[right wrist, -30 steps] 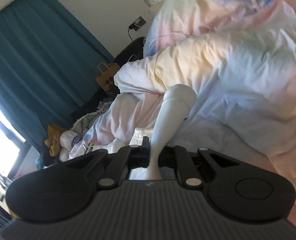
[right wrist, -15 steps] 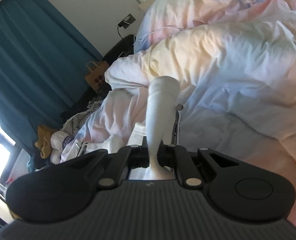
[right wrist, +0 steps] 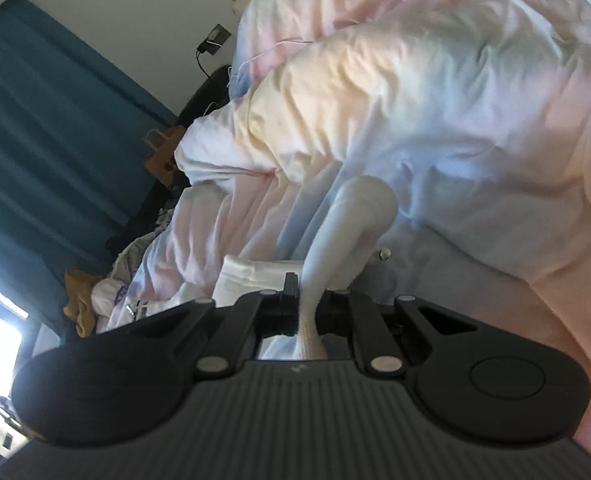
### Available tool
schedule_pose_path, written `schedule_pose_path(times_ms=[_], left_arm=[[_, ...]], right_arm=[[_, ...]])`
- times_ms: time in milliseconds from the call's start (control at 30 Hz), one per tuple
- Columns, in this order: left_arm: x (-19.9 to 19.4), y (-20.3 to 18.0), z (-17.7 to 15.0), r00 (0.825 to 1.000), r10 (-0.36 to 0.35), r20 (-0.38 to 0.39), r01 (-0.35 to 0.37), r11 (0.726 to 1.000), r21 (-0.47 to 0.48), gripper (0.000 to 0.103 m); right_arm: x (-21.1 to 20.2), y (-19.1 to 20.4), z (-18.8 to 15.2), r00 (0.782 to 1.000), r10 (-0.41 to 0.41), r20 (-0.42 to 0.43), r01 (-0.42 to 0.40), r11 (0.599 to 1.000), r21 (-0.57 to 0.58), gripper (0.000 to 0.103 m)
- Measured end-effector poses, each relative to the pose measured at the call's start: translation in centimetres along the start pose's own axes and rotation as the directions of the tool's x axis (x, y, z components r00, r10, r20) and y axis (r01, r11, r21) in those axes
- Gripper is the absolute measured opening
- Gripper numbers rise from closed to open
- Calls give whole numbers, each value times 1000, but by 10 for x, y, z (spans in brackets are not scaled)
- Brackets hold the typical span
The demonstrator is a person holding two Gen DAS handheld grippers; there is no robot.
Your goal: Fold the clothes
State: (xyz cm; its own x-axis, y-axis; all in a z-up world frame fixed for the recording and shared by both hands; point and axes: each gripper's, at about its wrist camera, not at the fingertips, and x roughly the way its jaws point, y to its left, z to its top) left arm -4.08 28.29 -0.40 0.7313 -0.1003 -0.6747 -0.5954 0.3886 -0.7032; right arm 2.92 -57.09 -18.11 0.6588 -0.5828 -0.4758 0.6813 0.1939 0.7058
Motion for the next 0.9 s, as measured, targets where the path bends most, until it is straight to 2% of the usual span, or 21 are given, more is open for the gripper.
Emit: schedule_pose_path(times_ms=[67, 200, 300, 400, 533, 633, 767, 900], left_arm=[[-14, -4, 2, 998, -55, 28, 54, 998, 10, 7], [-45, -5, 10, 983, -170, 71, 173, 984, -41, 6], [-57, -10, 17, 973, -215, 81, 217, 976, -22, 6], [-59, -21, 25, 970, -234, 66, 235, 972, -3, 6], [-49, -54, 42, 972, -229, 47, 227, 973, 49, 6], [-25, -91, 68, 971, -233, 51, 229, 970, 77, 6], [25, -138, 91, 972, -228, 64, 219, 968, 124, 6], [97, -170, 116, 980, -189, 67, 179, 975, 133, 6]], right_arm=[[-6, -3, 2, 1000, 13, 13, -13, 1000, -22, 8], [-22, -25, 18, 999, 37, 3, -37, 997, 65, 7], [-37, -33, 29, 999, 47, 4, -47, 994, 99, 7], [-47, -14, 37, 996, 89, 12, -90, 994, 58, 7], [-48, 32, 47, 984, 175, 37, -173, 984, -37, 6], [-29, 76, 52, 978, 207, 36, -201, 972, -121, 6], [14, 149, 42, 970, 241, 18, -228, 935, -271, 6], [79, 226, 5, 972, 233, -3, -213, 880, -425, 6]])
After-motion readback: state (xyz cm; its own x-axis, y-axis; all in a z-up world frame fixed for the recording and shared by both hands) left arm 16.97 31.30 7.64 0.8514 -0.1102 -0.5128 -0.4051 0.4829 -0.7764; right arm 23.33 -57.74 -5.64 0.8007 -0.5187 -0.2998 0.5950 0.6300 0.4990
